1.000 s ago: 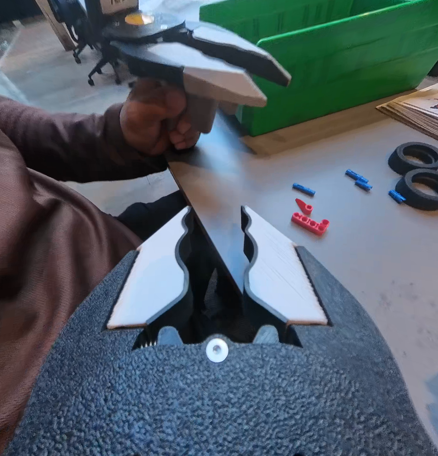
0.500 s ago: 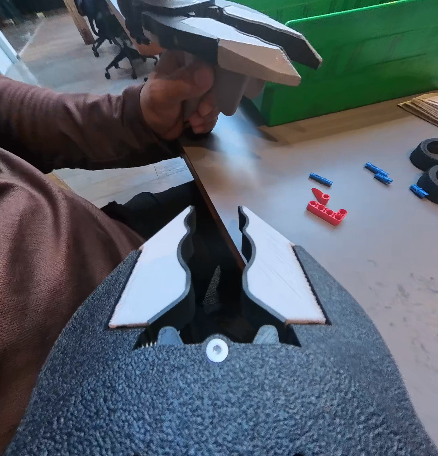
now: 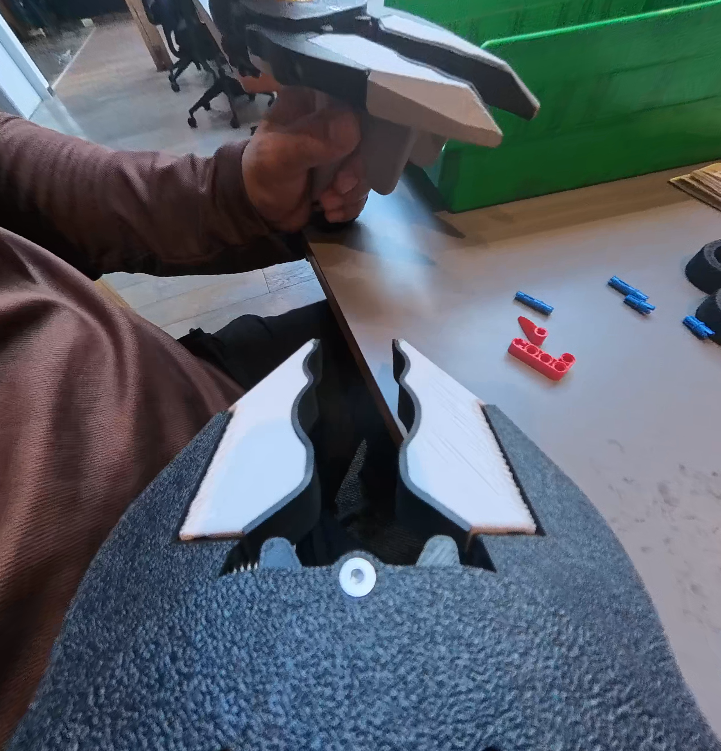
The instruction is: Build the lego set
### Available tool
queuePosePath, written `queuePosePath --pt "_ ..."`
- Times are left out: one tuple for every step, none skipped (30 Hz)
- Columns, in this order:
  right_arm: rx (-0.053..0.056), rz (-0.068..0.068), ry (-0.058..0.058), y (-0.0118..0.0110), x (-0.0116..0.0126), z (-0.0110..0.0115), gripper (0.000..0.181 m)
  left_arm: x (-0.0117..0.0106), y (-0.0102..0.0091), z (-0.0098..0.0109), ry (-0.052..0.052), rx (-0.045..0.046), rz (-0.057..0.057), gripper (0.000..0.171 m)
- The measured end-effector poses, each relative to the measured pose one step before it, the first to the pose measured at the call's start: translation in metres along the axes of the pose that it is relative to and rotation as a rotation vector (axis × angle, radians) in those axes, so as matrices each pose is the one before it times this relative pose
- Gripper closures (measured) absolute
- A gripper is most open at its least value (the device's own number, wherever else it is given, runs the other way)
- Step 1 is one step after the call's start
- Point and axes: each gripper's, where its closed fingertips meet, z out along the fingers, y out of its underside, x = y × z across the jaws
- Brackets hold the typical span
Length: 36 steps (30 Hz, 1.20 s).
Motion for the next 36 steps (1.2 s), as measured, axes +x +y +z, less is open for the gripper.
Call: queuePosePath --pt "0.0025 0.0000 -0.0120 -0.00089 -0.00060 -0.00119 0.147 -0.00007 0.00018 0.00017 0.0003 -0.00172 -0.0013 0.140" --pt "-0.0029 -0.0027 -0.0119 -0.00002 -0.00053 -0.00102 0.147 -0.00009 0.00038 0.00025 0.0004 -0.00259 -0.0017 0.140" --pt "-0.0079 -0.0059 -0.0125 0.00085 -0.00055 -0.00069 0.147 -0.00017 0.00024 0.00026 0.0000 -0.00231 -0.0014 0.140" --pt "-0.0109 -0.0091 -0.0139 0.00137 -0.00089 -0.00051 0.147 -0.00021 0.00010 0.00007 -0.0014 -0.00088 -0.0005 0.140" --pt "-0.0102 -0.0109 -0.0131 0.00132 -0.00083 -0.00054 0.147 -0.00038 -0.00014 -0.00019 -0.0037 0.00146 0.0010 0.141" --pt "-0.0076 -0.0099 -0.0114 0.00113 -0.00065 -0.00027 0.147 -0.00038 -0.00066 -0.00047 -0.0064 0.00528 0.0034 0.141" --pt "-0.0052 -0.0078 -0.0130 0.00120 -0.00058 -0.00009 0.147 -0.00066 -0.00089 -0.00072 -0.0087 0.00736 0.0050 0.141" --pt "-0.0071 -0.0052 -0.0132 0.00142 -0.00009 0.00020 0.147 -0.00047 -0.00095 -0.00071 -0.0082 0.00701 0.0051 0.141" --pt "-0.0105 -0.0037 -0.0074 0.00148 0.00133 0.00045 0.147 -0.00085 -0.00053 -0.00035 -0.0085 0.00468 0.0035 0.141" --pt "-0.0111 -0.0057 -0.0013 0.00075 0.00278 0.00037 0.148 -0.00146 -0.00020 -0.00015 -0.0107 0.00173 0.0010 0.141" --pt "-0.0117 -0.0084 -0.0015 0.00007 0.00360 0.00039 0.148 -0.00160 0.00010 0.00029 -0.0096 -0.00119 -0.0016 0.140" --pt "-0.0134 -0.0106 -0.0094 -0.00035 0.00312 0.00062 0.148 -0.00147 0.00038 0.00038 -0.0064 -0.00354 -0.0048 0.138" --pt "-0.0118 -0.0122 -0.0177 -0.00087 0.00251 0.00056 0.148 -0.00131 0.00070 0.00062 -0.0037 -0.00491 -0.0074 0.136" --pt "-0.0048 -0.0091 -0.0155 -0.00185 0.00331 0.00049 0.148 -0.00136 0.00067 0.00059 -0.0029 -0.00568 -0.0097 0.134" --pt "0.0025 0.0015 -0.0117 -0.00294 0.00367 0.00038 0.146 -0.00045 0.00041 0.00042 0.0045 -0.00367 -0.0083 0.135" --pt "0.0092 0.0197 -0.0217 -0.00420 0.00191 0.00025 0.143 0.00006 0.00030 0.00030 0.0047 -0.00241 -0.0057 0.136" --pt "0.0176 0.0348 -0.0397 -0.00516 -0.00139 0.00011 0.142 -0.00058 0.00036 0.00025 -0.0010 -0.00270 -0.0036 0.138" --pt "0.0232 0.0354 -0.0386 -0.00538 -0.00202 -0.00025 0.141 -0.00023 0.00018 0.00021 -0.0003 -0.00185 -0.0014 0.139" --pt "0.0167 0.0265 -0.0282 -0.00478 -0.00175 -0.00066 0.140 0.00011 -0.00001 -0.00003 0.0003 0.00020 0.0003 0.139" --pt "0.0045 0.0058 -0.0146 -0.00352 -0.00070 -0.00136 0.139 0.00005 -0.00021 -0.00012 -0.0010 0.00196 0.0019 0.138" --pt "-0.0057 -0.0177 0.0142 -0.00209 0.00299 -0.00171 0.140 0.00001 -0.00033 -0.00031 -0.0024 0.00251 0.0030 0.138" --pt "-0.0091 -0.0293 0.0370 -0.00158 0.00645 -0.00199 0.139 0.00049 -0.00027 -0.00023 0.0007 0.00272 0.0041 0.136" --pt "-0.0074 -0.0266 0.0376 -0.00142 0.00687 -0.00175 0.139 0.00088 -0.00036 -0.00029 0.0031 0.00274 0.0047 0.135" --pt "-0.0034 -0.0128 0.0282 -0.00143 0.00604 -0.00078 0.140 0.00129 -0.00056 -0.00055 0.0054 0.00466 0.0055 0.135" --pt "0.0010 0.0044 0.0211 -0.00139 0.00506 0.00014 0.140 0.00122 -0.00080 -0.00055 0.0047 0.00645 0.0058 0.135" --pt "0.0060 0.0174 0.0228 -0.00144 0.00488 0.00090 0.140 0.00063 -0.00063 -0.00049 0.0021 0.00491 0.0039 0.135" --pt "0.0112 0.0215 0.0324 -0.00156 0.00566 0.00098 0.140 0.00037 -0.00016 -0.00020 0.0020 0.00152 0.0014 0.135" --pt "0.0117 0.0162 0.0338 -0.00107 0.00526 0.00124 0.140 0.00019 -0.00017 -0.00012 0.0016 0.00144 0.0006 0.135" --pt "0.0075 0.0060 0.0282 -0.00021 0.00422 0.00137 0.141 -0.00006 -0.00014 -0.00013 -0.0005 0.00126 0.0001 0.135" --pt "0.0034 0.0006 0.0278 0.00031 0.00420 0.00103 0.143 0.00073 -0.00001 0.00000 0.0054 0.00006 0.0004 0.135" --pt "0.0012 0.0014 0.0282 0.00042 0.00438 0.00080 0.144 0.00115 0.00004 0.00016 0.0096 -0.00060 -0.0007 0.135" --pt "-0.0005 0.0059 0.0255 0.00055 0.00428 0.00055 0.144 0.00014 0.00034 0.00024 0.0043 -0.00239 -0.0034 0.135" --pt "-0.0005 0.0087 0.0191 0.00033 0.00352 0.00025 0.145 -0.00113 0.00069 0.00049 -0.0038 -0.00545 -0.0062 0.136" --pt "0.0018 0.0066 0.0147 -0.00034 0.00293 0.00024 0.146 0.00016 0.00041 0.00043 0.0041 -0.00400 -0.0036 0.136" --pt "-0.0002 0.0037 0.0163 -0.00018 0.00340 0.00036 0.147 0.00070 0.00001 0.00011 0.0055 -0.00024 0.0003 0.136" --pt "-0.0064 0.0020 0.0239 0.00059 0.00503 0.00074 0.148 0.00034 -0.00034 -0.00031 0.0001 0.00327 0.0028 0.136"
